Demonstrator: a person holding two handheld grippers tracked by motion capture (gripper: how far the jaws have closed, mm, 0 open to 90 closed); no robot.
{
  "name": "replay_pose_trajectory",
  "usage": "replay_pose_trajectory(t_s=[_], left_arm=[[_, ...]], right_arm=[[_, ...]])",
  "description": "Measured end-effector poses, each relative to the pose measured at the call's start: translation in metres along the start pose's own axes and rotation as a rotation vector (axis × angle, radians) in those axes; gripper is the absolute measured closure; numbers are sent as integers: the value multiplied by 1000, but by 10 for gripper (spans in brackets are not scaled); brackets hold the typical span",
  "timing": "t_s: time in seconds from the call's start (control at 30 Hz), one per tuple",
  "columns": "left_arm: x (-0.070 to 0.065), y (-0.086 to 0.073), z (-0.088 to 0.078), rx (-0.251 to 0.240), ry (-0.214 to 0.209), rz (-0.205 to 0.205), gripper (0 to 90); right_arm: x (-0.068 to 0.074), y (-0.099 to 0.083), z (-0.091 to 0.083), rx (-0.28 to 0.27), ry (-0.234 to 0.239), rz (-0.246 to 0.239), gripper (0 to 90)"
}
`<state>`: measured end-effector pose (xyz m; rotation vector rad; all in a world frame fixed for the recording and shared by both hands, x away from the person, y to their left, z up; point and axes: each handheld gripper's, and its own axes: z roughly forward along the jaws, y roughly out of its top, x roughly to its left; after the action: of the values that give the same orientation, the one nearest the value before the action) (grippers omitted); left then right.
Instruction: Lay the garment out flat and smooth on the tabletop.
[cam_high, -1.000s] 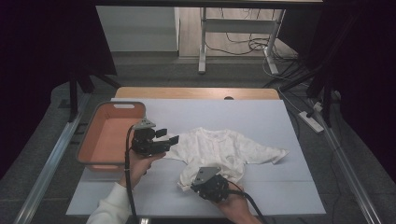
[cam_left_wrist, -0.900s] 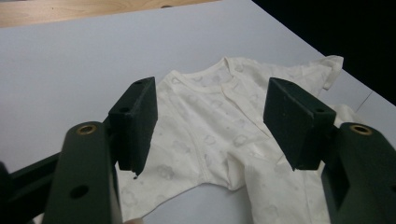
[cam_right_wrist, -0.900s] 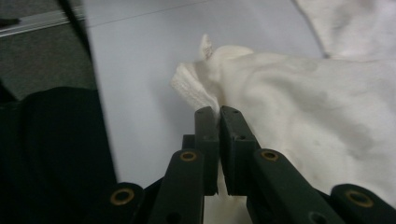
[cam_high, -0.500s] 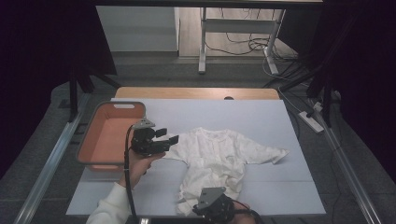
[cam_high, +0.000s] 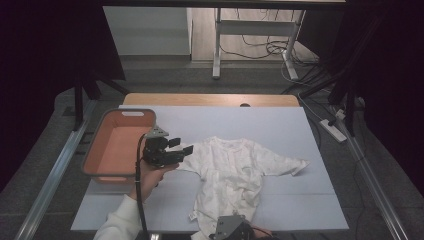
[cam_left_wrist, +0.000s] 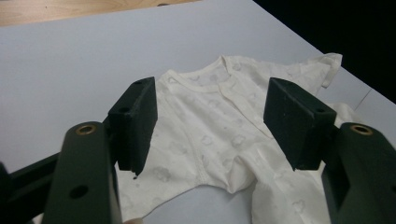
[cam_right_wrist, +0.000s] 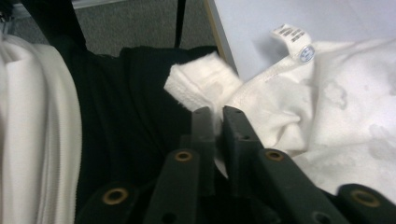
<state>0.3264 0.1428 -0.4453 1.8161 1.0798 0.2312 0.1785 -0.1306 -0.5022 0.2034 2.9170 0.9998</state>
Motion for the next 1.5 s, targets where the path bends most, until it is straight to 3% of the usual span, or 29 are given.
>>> replay_pose_trajectory(t_s=[0.1,0.2,0.33,0.43,0.53,0.63,0.7,0.9,1.07,1.2,1.33,1.47,1.5], left_arm=[[0,0,0,0,0,2,350],[0,0,-1,-1,1,1,350],[0,0,-1,-5,1,-1,350],[0,0,-1,-1,2,0,350],[0,0,1,2,2,0,350],[0,0,3,7,3,2,350],[-1,-1,4,9,2,2,350],[0,-1,4,12,2,1,350],[0,-1,4,10,0,1,349],[-1,-1,5,9,-2,1,349],[-2,-1,6,14,-2,3,349],[-2,-1,7,16,-3,5,349],[-2,-1,7,16,-3,4,349]], right_arm=[[-3,-1,-15,-58,-52,23,625],[-12,-7,-35,-112,-125,61,527],[-30,-27,-60,-153,-228,145,493],[-46,-50,-73,-133,-307,212,486],[-59,-72,-79,-122,-323,300,477],[-65,-83,-79,-116,-320,336,469],[-63,-82,-77,-108,-315,327,465],[-51,-71,-61,-38,-302,233,460],[-51,-70,-52,-18,-279,236,461],[-49,-68,-45,8,-278,205,477],[-51,-67,-39,47,-290,199,559],[-56,-67,-40,50,-290,202,710],[-56,-67,-40,50,-290,202,710]])
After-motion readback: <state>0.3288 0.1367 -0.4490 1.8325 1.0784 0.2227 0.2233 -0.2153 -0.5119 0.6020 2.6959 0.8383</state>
